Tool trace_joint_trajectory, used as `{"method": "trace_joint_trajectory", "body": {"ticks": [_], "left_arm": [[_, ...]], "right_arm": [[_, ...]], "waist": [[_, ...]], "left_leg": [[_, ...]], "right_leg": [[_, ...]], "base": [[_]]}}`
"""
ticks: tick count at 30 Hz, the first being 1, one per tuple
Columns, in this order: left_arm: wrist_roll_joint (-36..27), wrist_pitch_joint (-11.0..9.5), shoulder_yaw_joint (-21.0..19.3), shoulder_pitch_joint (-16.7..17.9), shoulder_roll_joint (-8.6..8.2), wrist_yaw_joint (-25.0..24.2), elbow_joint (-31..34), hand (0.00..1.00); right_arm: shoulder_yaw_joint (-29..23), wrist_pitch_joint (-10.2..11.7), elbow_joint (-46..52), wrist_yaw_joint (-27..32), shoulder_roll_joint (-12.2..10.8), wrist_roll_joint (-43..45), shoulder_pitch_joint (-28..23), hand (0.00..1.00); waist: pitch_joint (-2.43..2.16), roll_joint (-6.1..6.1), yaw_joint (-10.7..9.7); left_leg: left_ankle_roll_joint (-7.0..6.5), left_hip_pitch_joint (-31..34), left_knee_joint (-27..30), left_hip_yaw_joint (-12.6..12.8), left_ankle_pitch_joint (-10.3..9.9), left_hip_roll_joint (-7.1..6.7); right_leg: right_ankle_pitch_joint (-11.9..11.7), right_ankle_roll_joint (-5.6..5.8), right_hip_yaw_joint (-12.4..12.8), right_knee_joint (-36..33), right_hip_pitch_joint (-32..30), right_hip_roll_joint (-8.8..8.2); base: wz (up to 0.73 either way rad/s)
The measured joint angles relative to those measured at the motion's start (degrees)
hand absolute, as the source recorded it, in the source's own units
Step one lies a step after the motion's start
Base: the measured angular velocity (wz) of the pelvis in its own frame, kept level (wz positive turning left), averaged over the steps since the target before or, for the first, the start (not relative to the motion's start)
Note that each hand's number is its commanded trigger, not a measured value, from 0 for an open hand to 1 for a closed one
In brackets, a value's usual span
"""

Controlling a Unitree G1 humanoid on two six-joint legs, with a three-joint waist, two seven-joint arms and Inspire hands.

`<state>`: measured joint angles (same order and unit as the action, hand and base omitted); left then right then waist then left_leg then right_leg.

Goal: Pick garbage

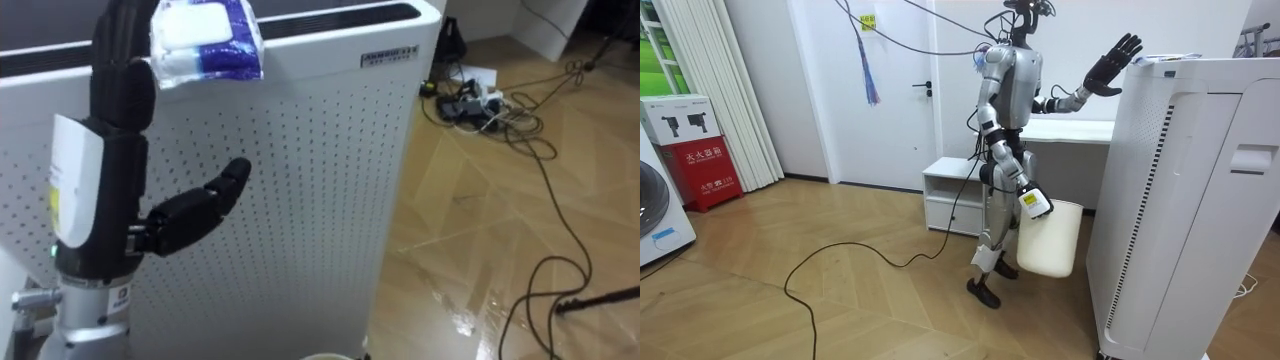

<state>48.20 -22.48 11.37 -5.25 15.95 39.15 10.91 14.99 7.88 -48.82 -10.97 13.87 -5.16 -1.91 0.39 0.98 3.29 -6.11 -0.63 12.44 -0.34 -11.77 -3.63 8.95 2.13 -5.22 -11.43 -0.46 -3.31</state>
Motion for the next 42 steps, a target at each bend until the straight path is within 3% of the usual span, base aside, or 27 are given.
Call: {"method": "trace_joint_trajectory", "body": {"ticks": [7, 13, 19, 26, 29, 42], "left_arm": [[4.58, 1.09, -0.19, -0.01, 0.61, -0.82, 0.91, 0.00], [4.52, 1.49, -1.30, -0.01, 1.77, -0.52, 0.92, 0.00], [4.55, 2.43, -4.40, 0.00, 3.35, -0.08, 1.74, 0.00], [6.08, 3.13, -6.22, 0.03, 5.25, 0.44, 3.93, 0.00], [6.70, 4.32, -6.59, 0.03, 5.31, 0.18, 4.47, 0.00], [7.84, 6.35, -6.67, 0.05, 5.56, -1.18, 4.89, 0.00]], "right_arm": [[-0.03, 0.01, 0.01, -1.38, -0.51, 1.26, -0.55, 1.00], [-0.17, 0.00, 0.51, -1.67, -0.47, 1.24, -0.59, 1.00], [-0.71, -0.04, 5.03, -1.70, 0.12, 2.64, -2.24, 1.00], [-0.74, -0.04, 5.29, -2.46, 0.12, 3.79, -2.80, 1.00], [-0.79, -0.39, 5.32, -2.76, 0.12, 4.57, -3.25, 1.00], [-1.05, -0.49, 5.28, -2.96, 0.12, 5.67, -4.61, 1.00]], "waist": [[0.00, 0.09, -0.14], [0.12, -0.20, -0.09], [0.20, -1.42, 0.06], [-0.23, -2.59, 0.28], [-0.44, -2.92, 0.28], [-0.32, -3.13, -0.01]], "left_leg": [[0.11, -2.89, -1.73, -0.11, 0.07, 0.20], [0.11, -2.90, -1.79, -0.04, 0.06, 0.21], [0.13, -2.90, -2.30, -0.04, 0.05, 0.24], [0.13, -3.04, -2.51, 0.03, 0.05, 0.21], [0.14, -3.06, -2.51, 0.07, 0.06, 0.21], [0.16, -3.22, -2.50, 0.19, 0.07, 0.23]], "right_leg": [[-0.65, -0.03, -0.38, 2.91, 3.49, 0.33], [-0.67, -0.03, -0.58, 2.89, 3.46, 0.36], [-0.84, 0.07, -0.84, 2.85, 3.29, 0.38], [-0.89, 0.14, -0.85, 2.86, 3.31, 0.34], [-0.89, 0.14, -0.84, 2.88, 3.31, 0.32], [-0.92, 0.15, -0.08, 2.81, 3.38, 0.34]], "base": [[0.00], [0.00], [0.01], [0.00], [0.00], [0.00]]}}
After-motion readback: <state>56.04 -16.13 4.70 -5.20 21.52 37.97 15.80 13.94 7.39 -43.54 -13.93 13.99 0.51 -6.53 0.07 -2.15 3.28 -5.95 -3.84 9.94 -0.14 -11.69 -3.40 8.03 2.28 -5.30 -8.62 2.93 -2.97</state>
